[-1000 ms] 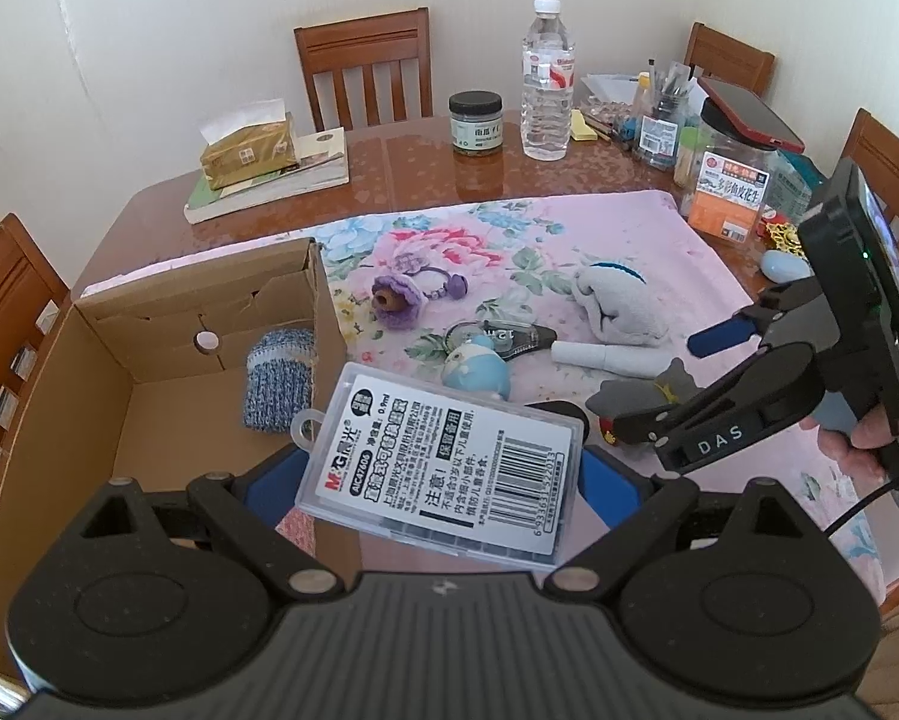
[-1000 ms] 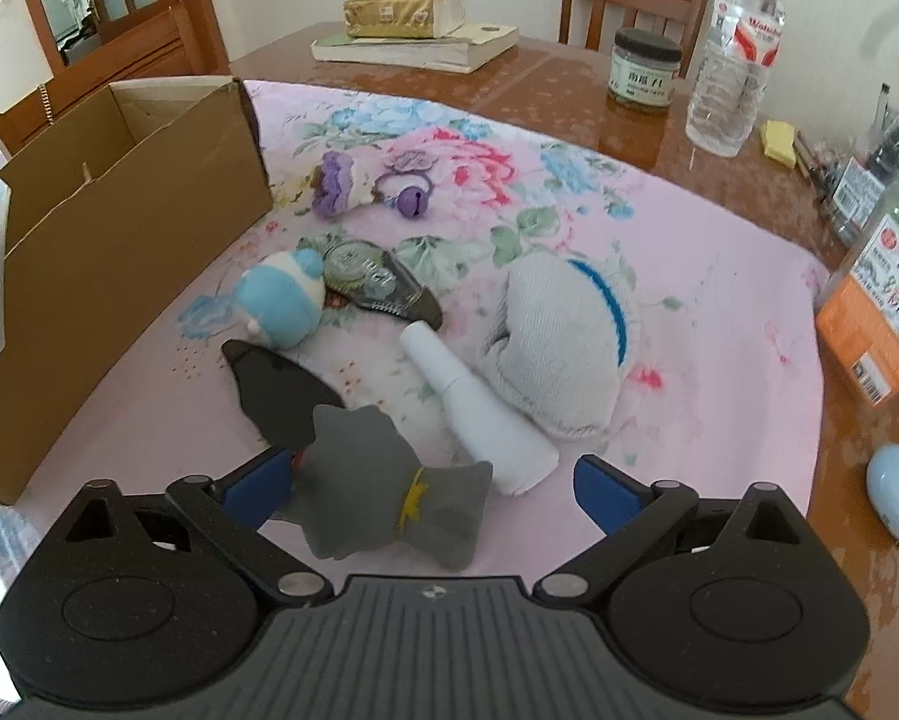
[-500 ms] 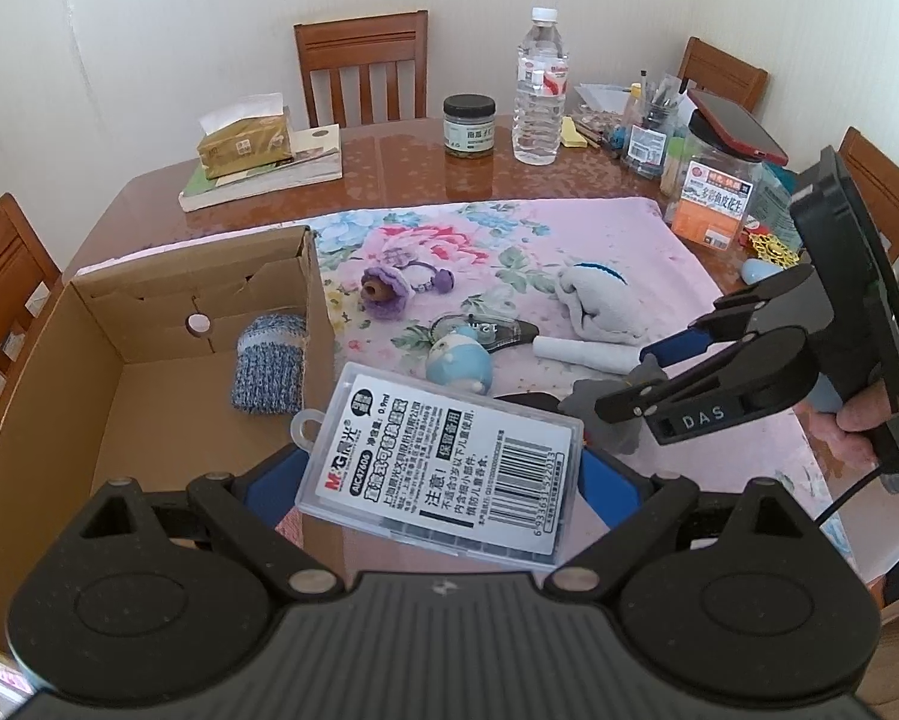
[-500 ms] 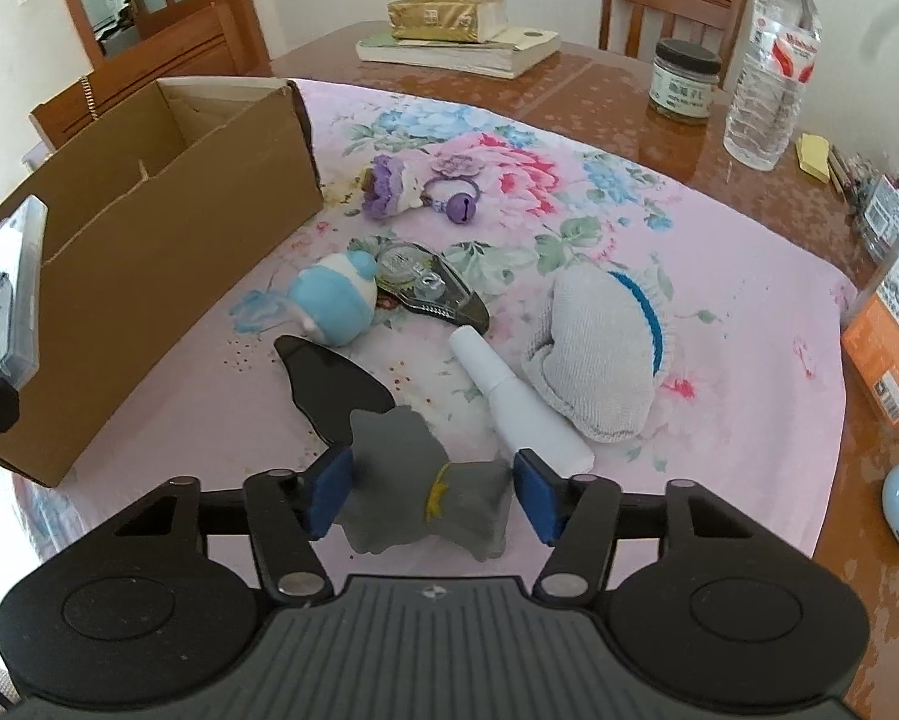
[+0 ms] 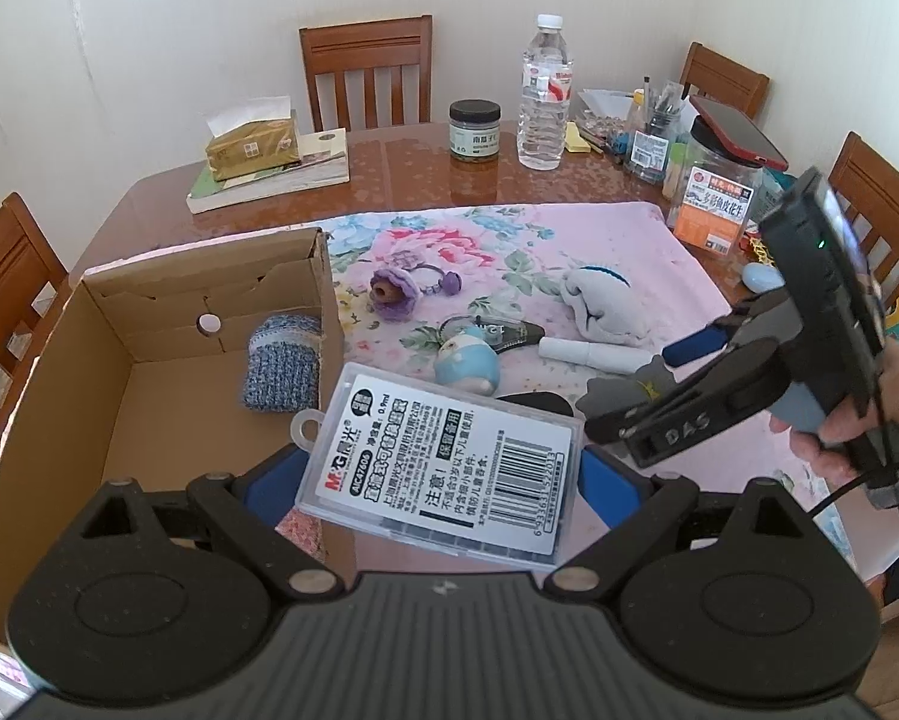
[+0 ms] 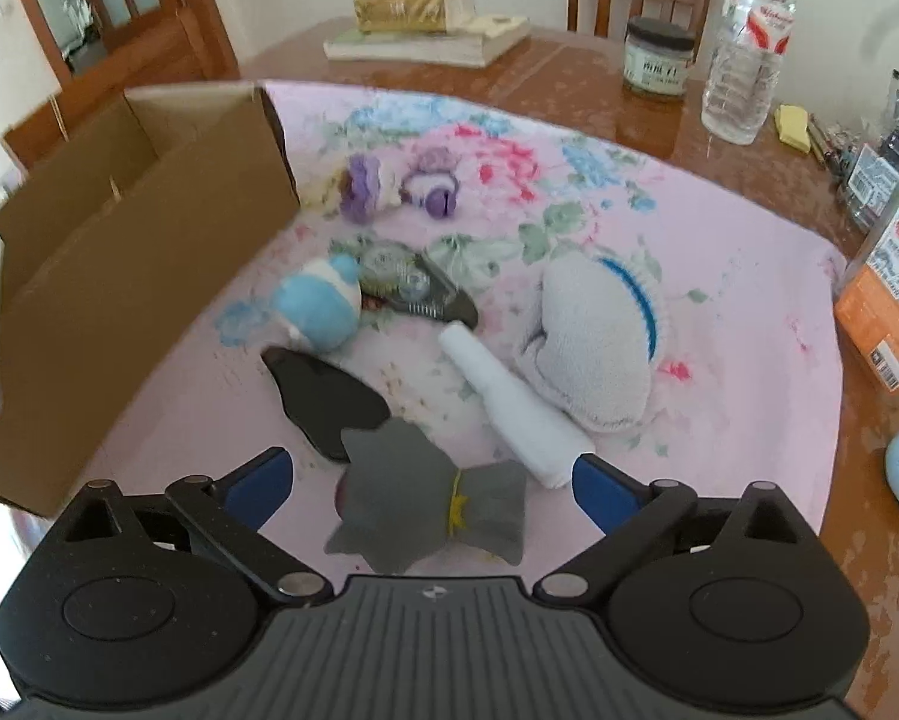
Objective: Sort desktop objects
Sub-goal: 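Grasp the grey cat plush with the right tool while the left tool holds the package, then carry the card package and grey cat plush over the box and release the package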
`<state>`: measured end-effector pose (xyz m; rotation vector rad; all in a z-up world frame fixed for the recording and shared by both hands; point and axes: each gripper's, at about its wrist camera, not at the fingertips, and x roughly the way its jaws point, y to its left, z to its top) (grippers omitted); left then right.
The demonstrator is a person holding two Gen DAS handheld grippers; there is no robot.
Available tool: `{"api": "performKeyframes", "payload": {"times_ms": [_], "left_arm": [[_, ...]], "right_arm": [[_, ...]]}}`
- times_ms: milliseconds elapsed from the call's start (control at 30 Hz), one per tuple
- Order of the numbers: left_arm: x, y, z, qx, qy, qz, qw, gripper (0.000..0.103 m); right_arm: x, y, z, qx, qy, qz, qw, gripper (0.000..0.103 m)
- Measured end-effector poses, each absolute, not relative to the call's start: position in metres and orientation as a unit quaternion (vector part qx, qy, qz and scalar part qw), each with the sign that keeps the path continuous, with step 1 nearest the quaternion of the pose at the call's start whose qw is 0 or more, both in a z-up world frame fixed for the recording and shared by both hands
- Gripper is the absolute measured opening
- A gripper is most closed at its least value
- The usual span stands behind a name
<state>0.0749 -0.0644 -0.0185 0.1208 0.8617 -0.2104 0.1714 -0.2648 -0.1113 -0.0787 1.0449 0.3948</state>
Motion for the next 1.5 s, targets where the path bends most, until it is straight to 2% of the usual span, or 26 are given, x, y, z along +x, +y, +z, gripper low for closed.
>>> {"api": "performKeyframes", "payload": {"times_ms": [67, 133, 233, 700, 1500], "left_arm": [[0.075, -0.063, -0.017, 0.059, 0.416, -0.102, 0.902, 0.095], [0.075, -0.062, -0.016, 0.059, 0.415, -0.103, 0.902, 0.095], [0.075, -0.060, -0.016, 0.059, 0.415, -0.105, 0.902, 0.095], [0.070, -0.043, 0.001, 0.055, 0.398, -0.112, 0.909, 0.095], [0.064, 0.026, 0.012, 0.051, 0.385, -0.115, 0.914, 0.095]], "right_arm": [[0.171, -0.262, -0.116, -0.043, 0.502, 0.188, 0.843, 0.097], [0.170, -0.258, -0.119, -0.054, 0.504, 0.188, 0.841, 0.081], [0.168, -0.255, -0.118, -0.067, 0.507, 0.188, 0.838, 0.076], [0.156, -0.244, -0.068, -0.105, 0.458, 0.252, 0.846, 0.075], [0.135, -0.163, -0.001, -0.154, 0.384, 0.300, 0.859, 0.075]]}}
